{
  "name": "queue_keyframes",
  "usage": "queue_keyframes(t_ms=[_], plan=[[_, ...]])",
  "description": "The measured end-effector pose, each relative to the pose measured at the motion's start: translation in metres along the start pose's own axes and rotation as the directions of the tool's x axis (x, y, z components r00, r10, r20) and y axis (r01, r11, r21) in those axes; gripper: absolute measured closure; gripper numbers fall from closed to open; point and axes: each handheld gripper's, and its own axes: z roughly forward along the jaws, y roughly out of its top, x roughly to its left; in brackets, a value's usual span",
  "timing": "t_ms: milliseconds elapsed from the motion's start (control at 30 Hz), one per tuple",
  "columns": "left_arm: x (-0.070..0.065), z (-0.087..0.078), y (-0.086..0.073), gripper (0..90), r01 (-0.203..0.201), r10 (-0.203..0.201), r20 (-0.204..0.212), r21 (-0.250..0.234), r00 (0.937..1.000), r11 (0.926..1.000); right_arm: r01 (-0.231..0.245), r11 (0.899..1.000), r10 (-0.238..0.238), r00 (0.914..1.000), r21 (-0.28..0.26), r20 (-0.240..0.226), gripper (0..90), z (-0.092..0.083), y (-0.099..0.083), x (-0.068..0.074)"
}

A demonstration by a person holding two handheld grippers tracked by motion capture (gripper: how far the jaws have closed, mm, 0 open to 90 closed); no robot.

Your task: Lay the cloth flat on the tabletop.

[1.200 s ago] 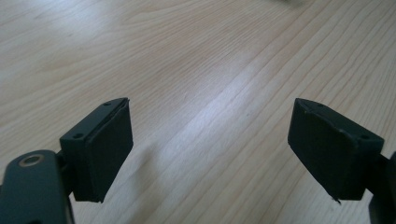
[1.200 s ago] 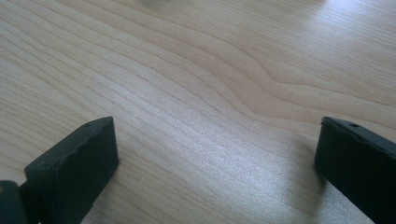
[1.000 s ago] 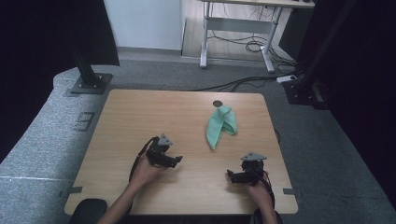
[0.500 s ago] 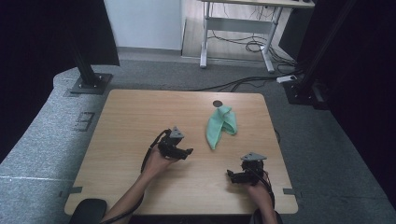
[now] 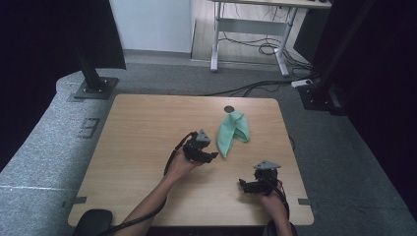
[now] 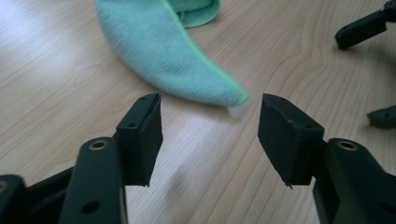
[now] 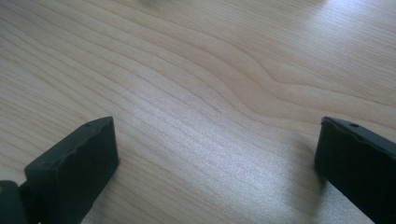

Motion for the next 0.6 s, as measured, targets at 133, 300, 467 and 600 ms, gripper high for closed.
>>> queue_keyframes(t_ms=[133, 300, 467, 600], plan=[[-0.005, 0.010, 0.008, 43.4, -0.014, 0.014, 0.014, 0.005, 0.9998, 0.9999, 0.001, 1.000, -0.001, 1.0000, 0.000, 0.000, 0.0, 0.000, 0.000, 0.000], [-0.010, 0.022, 0.014, 45.0, -0.028, 0.028, 0.017, 0.018, 0.9995, 0.9994, -0.001, 1.000, 0.001, 1.0000, 0.001, 0.000, 0.0, 0.000, 0.000, 0.000], [-0.014, 0.035, 0.016, 45.6, -0.016, 0.016, 0.027, 0.014, 0.9995, 0.9998, -0.001, 1.000, 0.001, 1.0000, 0.001, 0.000, 0.0, 0.000, 0.000, 0.000], [-0.017, 0.048, 0.016, 45.6, -0.022, 0.021, 0.020, 0.034, 0.9996, 0.9992, -0.001, 1.000, 0.001, 1.0000, 0.001, -0.002, 0.0, 0.000, 0.000, 0.000]])
